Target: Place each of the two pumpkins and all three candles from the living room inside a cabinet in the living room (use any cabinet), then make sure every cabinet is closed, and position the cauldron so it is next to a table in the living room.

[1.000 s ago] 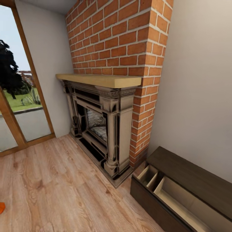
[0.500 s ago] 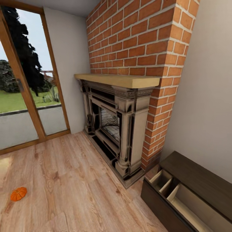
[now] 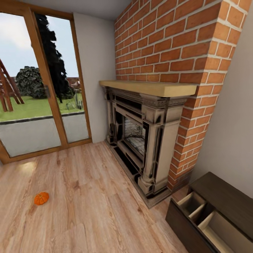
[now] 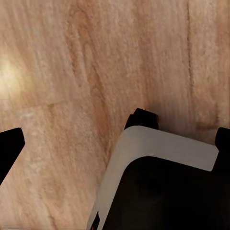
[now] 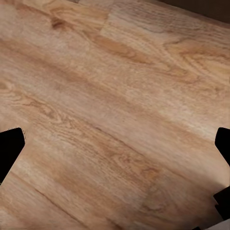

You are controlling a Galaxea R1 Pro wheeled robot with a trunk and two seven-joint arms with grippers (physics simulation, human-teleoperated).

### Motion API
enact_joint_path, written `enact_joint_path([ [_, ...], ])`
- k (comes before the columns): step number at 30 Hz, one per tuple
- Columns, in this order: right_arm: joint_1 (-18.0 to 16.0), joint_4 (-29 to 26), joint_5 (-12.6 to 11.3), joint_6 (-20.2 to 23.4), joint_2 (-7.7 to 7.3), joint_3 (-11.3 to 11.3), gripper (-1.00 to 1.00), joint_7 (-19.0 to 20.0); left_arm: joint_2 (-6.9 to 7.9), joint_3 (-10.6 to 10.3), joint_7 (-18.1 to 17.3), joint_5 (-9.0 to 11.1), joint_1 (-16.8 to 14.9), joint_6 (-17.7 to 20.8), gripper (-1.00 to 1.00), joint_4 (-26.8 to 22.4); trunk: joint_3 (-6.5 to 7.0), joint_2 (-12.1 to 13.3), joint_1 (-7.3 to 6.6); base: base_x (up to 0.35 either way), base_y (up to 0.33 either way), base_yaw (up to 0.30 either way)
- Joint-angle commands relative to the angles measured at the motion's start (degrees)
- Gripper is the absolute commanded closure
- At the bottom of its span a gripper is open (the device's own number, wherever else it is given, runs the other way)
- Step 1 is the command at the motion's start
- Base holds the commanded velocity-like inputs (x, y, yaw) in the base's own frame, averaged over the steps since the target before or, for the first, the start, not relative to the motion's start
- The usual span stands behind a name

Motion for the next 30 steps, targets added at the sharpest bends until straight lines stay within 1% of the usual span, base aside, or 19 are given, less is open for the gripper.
enact_joint_path([
  [1, 0.0, 0.0, -0.5, -0.2, 0.01, 0.5, -1.00, 0.0, 0.01, -0.5, 0.2, 0.5, 0.0, 0.3, -1.00, -0.1, -0.06, 0.0, 0.00, 0.000, 0.000, 0.286],
  [30, 0.0, 0.0, -0.5, -0.2, 0.01, 0.5, -1.00, 0.0, 0.04, -0.5, 0.2, 0.5, 0.0, 0.3, -1.00, -0.1, -0.06, 0.0, 0.00, 0.000, 0.000, 0.286],
])
